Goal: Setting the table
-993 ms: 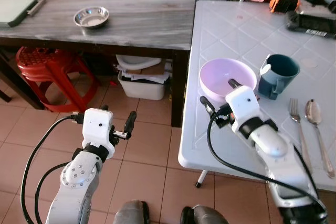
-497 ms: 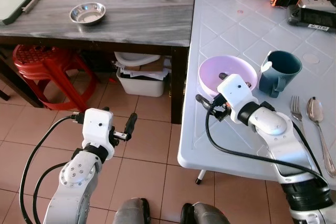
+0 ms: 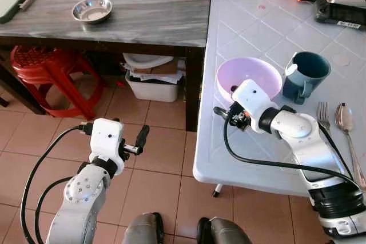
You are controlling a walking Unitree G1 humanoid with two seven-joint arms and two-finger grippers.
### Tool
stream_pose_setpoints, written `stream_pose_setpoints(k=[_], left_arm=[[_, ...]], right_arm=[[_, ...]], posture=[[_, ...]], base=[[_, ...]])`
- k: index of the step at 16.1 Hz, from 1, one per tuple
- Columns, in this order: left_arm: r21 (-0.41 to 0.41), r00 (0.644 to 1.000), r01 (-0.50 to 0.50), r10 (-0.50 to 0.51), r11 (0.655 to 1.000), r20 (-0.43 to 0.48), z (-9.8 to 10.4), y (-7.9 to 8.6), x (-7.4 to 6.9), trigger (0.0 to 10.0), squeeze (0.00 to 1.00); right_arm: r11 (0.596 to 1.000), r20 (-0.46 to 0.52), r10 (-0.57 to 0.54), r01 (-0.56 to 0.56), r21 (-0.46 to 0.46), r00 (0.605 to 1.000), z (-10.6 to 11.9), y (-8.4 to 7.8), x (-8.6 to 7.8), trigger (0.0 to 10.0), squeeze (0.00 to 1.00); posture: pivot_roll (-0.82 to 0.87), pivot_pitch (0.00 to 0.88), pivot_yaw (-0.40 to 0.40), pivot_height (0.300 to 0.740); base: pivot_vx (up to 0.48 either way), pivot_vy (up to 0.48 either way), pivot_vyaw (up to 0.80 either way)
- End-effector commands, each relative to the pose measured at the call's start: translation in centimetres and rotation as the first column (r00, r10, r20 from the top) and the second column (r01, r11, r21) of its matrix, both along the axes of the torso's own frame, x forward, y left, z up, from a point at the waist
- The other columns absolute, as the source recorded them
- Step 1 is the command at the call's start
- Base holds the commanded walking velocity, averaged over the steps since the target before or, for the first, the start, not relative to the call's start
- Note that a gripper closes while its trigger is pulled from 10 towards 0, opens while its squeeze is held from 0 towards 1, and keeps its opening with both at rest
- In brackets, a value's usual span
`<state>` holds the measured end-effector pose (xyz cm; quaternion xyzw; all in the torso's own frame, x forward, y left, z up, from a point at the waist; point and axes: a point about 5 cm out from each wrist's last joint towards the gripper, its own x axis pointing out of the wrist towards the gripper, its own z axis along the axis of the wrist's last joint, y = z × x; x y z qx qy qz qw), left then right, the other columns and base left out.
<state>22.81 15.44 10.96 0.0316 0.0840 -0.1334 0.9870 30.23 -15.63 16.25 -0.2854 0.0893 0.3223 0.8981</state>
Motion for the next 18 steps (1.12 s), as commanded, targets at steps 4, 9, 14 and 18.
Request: stream_pose_setpoints(k=[4,9,14,18], left_arm=[[-0.004,1.0,-0.004,0.004,1.0,-0.006,0.2,-0.1,-0.1,10.0,0.0],[-0.001,1.0,-0.01,0.01,1.0,-0.017,0.0,0.0,0.2,10.0,0.0],[0.016,1.0,-0.017,0.017,1.0,-0.013,0.0,0.1,0.5,10.0,0.0],[0.044,0.999,-0.021,0.022,0.999,-0.035,-0.4,0.1,0.6,10.0,0.0]], right_arm=[[0.999,-0.049,0.03,-0.031,-0.021,0.998,-0.3,-0.3,-0.5,0.0,0.0],[0.999,-0.056,0.03,-0.032,-0.024,0.998,-0.6,-0.5,-0.6,0.0,0.0],[0.998,-0.051,0.058,-0.06,-0.027,0.997,-0.8,-0.2,-0.6,2.0,0.0],[1.0,0.073,0.013,-0.015,0.024,0.997,0.4,0.4,-0.1,10.0,0.0]], posture=[[0.04,0.183,0.033,0.74],[0.04,0.17,0.031,0.74],[0.04,0.147,0.035,0.74],[0.04,0.125,0.033,0.74]], base=[[0.0,0.0,0.0],[0.0,0.0,0.0],[0.0,0.0,0.0],[0.0,0.0,0.0]])
